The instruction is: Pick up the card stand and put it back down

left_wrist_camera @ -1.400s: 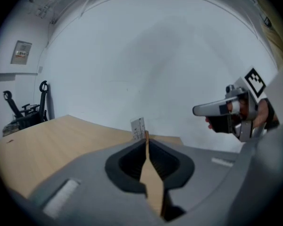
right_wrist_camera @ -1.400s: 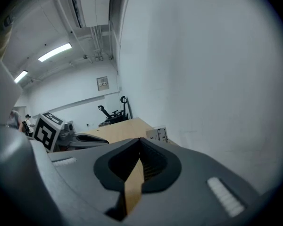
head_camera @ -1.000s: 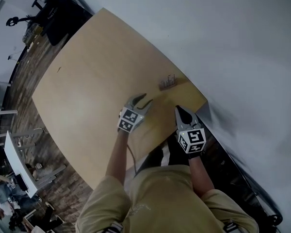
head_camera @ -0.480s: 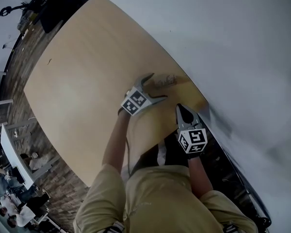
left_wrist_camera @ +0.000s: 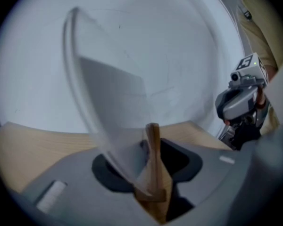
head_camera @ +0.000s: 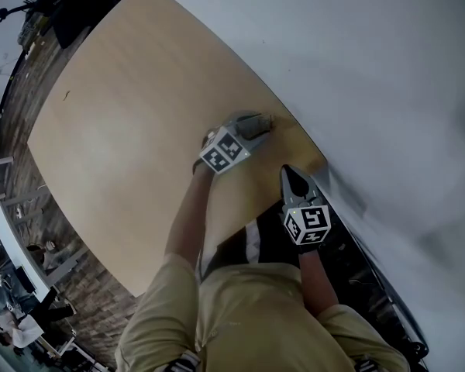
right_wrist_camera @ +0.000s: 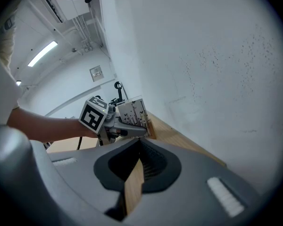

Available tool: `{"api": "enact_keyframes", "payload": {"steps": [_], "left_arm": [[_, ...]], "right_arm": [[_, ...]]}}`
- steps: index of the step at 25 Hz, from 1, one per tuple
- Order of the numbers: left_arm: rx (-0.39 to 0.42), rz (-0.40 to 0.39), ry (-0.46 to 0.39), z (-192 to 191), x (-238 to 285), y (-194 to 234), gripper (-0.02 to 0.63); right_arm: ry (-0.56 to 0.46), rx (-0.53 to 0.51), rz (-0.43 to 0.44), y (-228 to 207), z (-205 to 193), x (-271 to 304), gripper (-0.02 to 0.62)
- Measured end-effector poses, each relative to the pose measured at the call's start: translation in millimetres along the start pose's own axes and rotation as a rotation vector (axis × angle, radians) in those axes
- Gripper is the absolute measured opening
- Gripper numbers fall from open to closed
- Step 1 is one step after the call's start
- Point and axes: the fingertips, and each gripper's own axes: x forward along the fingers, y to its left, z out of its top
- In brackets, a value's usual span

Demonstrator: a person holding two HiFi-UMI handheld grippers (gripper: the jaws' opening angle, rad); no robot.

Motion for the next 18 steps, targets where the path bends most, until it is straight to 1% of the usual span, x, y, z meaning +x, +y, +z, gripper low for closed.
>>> {"api": "enact_keyframes", "payload": {"steps": [1, 4, 8, 10, 15, 18], "left_arm": [[-0.005, 0.010, 0.002, -1.9, 1.0, 1.8, 0.138], [-0.007, 0.023, 0.006, -2.7, 1.5, 5.5, 0.075], [-0.033, 0.000, 0.019, -4.7, 1.3, -0.8, 0.054], [-0.056, 0.008, 0.016, -1.7, -4.5, -3.4, 0.048], [-0.124, 0.067, -0.010, 18.3, -38.5, -11.4, 0.043], [-0.169, 0.124, -0.026, 40.1, -67.4, -12.2, 0.043]], "right_arm": [[0.002, 0.006, -0.005, -1.4, -0.8, 1.0, 0.005], [0.003, 0.021, -0.017, -5.2, 2.9, 5.9, 0.005], [-0.015, 0.017, -0.011, -4.3, 15.6, 8.6, 0.005], [-0.033, 0.012, -0.002, -0.6, 25.6, 10.2, 0.005], [-0.085, -0.007, 0.017, 16.0, 59.1, 7.7, 0.005], [-0.122, -0.052, 0.025, 30.3, 87.3, 4.4, 0.005]]}}
